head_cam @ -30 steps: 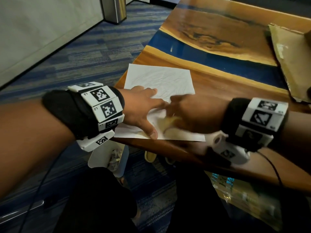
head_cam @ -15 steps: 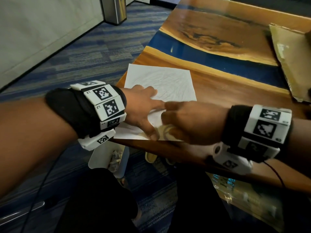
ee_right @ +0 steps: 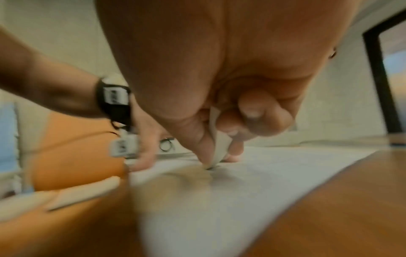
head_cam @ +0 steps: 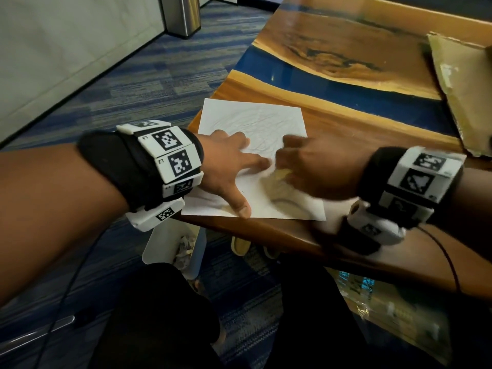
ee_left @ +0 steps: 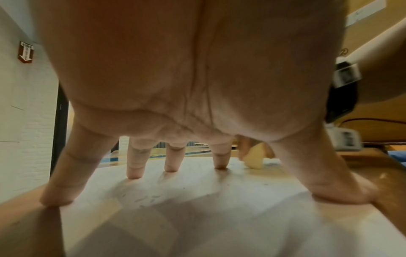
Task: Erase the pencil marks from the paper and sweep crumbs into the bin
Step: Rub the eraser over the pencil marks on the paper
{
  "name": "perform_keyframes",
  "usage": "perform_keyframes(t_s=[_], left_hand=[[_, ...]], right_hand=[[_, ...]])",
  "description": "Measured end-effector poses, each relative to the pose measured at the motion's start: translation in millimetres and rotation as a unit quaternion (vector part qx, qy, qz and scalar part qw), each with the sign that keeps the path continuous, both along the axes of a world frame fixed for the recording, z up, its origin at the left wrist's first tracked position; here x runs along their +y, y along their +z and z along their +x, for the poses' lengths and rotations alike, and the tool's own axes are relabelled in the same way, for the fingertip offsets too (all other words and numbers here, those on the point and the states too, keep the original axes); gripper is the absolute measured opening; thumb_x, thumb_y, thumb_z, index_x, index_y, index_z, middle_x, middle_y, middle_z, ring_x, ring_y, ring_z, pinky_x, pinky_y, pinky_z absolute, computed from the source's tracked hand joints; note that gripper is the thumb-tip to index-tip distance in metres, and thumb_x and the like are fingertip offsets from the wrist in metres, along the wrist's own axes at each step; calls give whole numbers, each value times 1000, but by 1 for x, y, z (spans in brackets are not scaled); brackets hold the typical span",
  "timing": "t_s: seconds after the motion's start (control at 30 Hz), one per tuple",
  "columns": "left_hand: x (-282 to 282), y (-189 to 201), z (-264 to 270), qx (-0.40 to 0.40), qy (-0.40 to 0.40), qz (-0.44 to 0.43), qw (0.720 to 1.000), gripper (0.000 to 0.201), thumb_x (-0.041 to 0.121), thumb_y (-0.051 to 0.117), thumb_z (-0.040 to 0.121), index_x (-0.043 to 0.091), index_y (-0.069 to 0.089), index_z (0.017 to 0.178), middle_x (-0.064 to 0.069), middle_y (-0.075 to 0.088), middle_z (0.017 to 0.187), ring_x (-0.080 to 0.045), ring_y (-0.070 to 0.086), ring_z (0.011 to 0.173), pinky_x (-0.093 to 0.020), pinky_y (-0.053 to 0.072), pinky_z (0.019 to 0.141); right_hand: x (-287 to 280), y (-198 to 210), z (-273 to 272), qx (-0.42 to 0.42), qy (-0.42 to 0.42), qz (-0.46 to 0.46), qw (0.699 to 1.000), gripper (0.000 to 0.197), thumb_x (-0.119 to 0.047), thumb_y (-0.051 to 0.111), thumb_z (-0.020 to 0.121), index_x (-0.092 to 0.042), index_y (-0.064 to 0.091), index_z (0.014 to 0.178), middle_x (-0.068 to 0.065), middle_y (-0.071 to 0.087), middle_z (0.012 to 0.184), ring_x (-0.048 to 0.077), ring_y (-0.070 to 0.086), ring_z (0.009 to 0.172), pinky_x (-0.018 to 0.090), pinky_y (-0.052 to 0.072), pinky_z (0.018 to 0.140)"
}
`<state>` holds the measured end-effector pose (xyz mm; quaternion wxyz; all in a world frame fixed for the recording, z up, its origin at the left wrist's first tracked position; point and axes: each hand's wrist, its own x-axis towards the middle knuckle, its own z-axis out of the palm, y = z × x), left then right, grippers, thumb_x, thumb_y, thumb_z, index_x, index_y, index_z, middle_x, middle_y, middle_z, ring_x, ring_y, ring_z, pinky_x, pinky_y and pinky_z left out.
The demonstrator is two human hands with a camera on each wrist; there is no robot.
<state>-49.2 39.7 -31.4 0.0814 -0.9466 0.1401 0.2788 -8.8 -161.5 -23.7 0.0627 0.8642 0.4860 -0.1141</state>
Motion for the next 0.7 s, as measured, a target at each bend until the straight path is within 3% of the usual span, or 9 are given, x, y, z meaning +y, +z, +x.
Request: perform_keyframes(t_s=[0.1,0.17,0.23,0.3,0.4,0.57,0.7], left_hand=[[-1,1,1,2,-1,-2,1000,114,90,62,56,58,4,149,-1,7,162,-37,18,145,-58,35,109],[-2,1,3,5,1,6,1000,115,91,62,55,60,2,148,-1,6,162,-38,20,144,-59,36,109],[-2,1,4,7,3,15,1000,116,93,60,54,61,-2,147,-2,5,162,-38,20,144,-60,36,109],[-3,1,4,7,3,17,1000,117,92,61,55,59,0,149,-1,5,162,-38,20,144,-60,36,109],[-3,2,3,6,11,10,1000,116,91,63,54,56,6,150,-2,7,162,-37,19,144,-59,36,108],[-5,3,3,8,12,24,1000,119,92,62,52,60,-1,149,-3,6,162,-38,21,144,-60,36,108],[-4,3,2,-3,7,15,1000,117,90,63,54,56,7,150,-4,9,162,-37,21,144,-57,37,108]], right_hand=[[4,-6,-30,49,112,4,992,28,-34,49,97,-24,51,123,-5,39,115,15,52,85,30,49,75],[2,-3,-14,25,62,-8,998,29,-34,49,99,-25,53,125,-7,40,113,8,45,86,22,42,74],[-2,0,3,-5,-22,1,1000,31,-31,50,99,-23,53,128,-6,42,111,8,47,83,24,42,72],[-1,-1,-6,0,-10,1,1000,29,-31,50,98,-23,51,126,-6,39,110,12,49,80,27,43,69],[3,-3,-29,52,74,-1,996,24,-31,50,98,-25,51,121,-8,35,111,13,49,81,28,44,71],[-2,-1,1,-4,-33,3,999,30,-28,49,99,-22,51,128,-2,45,118,16,54,89,30,50,76],[10,-10,-39,33,107,-3,994,31,-32,47,98,-21,50,127,1,44,121,21,56,94,34,52,75]])
